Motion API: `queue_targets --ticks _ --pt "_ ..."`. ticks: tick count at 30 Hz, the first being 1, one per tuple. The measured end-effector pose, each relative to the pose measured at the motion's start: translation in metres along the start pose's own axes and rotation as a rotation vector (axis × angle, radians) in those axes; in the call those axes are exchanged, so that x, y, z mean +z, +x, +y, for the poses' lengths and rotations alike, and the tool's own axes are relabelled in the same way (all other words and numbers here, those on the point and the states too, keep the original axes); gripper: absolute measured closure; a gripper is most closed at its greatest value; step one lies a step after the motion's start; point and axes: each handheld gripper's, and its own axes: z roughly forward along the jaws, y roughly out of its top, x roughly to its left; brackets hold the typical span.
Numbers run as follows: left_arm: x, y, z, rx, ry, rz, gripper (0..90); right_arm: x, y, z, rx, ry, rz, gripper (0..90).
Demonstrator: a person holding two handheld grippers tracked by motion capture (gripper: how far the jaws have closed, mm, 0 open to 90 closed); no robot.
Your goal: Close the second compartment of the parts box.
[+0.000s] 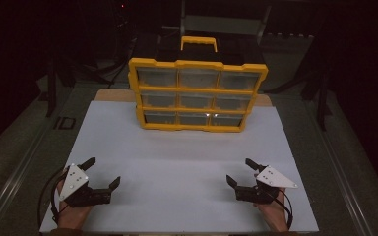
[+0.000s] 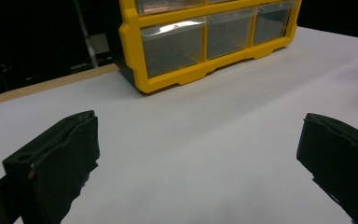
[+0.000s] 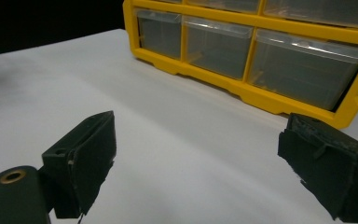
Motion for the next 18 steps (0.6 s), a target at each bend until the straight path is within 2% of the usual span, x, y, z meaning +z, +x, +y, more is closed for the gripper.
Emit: queue_targets --ticks 5,8,13,18 --pt "-0.0001 0.0 0.0 0.002 -0.003 -0.004 0.0 0.001 0.0037 0.0002 -0.021 -0.001 0.007 9.9" --pt "0.0003 -0.0005 -0.0001 0.005 -0.001 -0.01 0.0 0.0012 0.0041 0.0001 -0.021 -0.003 0.009 9.9" --pt "0.0017 -0.0014 -0.0003 0.009 0.003 -0.022 0.0 -0.0017 0.003 0.0009 -0.016 -0.031 -0.014 10.0" --pt "0.0023 -0.0026 0.0 0.011 0.003 -0.033 0.0 -0.0025 0.0028 0.0009 -0.015 -0.038 -0.008 9.9"
